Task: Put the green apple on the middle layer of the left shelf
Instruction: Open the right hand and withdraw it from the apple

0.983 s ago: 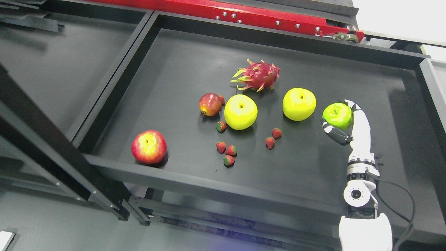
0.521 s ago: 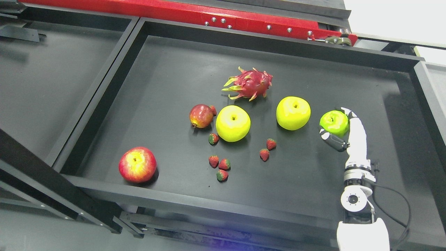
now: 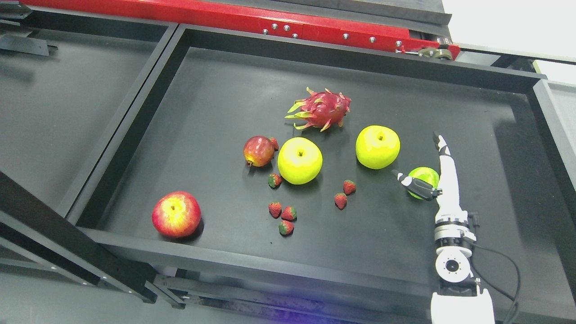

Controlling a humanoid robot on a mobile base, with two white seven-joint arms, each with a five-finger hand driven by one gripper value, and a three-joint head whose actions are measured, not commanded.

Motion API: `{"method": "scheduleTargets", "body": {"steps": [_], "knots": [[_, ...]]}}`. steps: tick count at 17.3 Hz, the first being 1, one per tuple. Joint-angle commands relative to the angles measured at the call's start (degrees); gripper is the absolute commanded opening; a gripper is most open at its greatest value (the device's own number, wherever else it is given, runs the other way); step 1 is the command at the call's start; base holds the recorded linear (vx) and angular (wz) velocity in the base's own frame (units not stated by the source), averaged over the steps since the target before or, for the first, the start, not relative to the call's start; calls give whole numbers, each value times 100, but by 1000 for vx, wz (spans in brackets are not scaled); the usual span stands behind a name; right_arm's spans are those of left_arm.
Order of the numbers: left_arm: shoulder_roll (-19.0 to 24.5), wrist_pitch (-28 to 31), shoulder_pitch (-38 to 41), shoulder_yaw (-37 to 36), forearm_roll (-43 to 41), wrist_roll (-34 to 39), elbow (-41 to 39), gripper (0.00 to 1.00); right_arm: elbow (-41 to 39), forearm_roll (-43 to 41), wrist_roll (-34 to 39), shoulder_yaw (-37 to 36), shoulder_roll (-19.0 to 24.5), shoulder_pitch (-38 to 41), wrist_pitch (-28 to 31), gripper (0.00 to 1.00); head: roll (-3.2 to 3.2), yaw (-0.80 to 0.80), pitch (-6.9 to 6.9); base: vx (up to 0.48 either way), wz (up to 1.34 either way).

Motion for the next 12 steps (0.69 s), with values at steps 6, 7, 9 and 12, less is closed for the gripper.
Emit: {"method": "scheduleTargets", "body": {"steps": [6, 7, 9, 12], "knots": [[100, -8, 53, 0, 0, -6, 0, 100, -811, -2007, -104, 203, -100, 1216, -49, 100, 0, 0, 0, 0, 0], [100, 0, 53, 0, 0, 3, 0, 100, -828, -2114, -95, 264, -100, 1322, -67, 100, 0, 0, 0, 0, 0], [100, 0, 53, 0, 0, 3, 0, 100, -863, -2124, -68, 361, -100, 1305, -84, 100, 0, 0, 0, 0, 0], [100, 0, 53, 0, 0, -6, 0, 100, -899, -2115, -16, 501, -100, 1165, -137, 100, 0, 0, 0, 0, 0]]}}
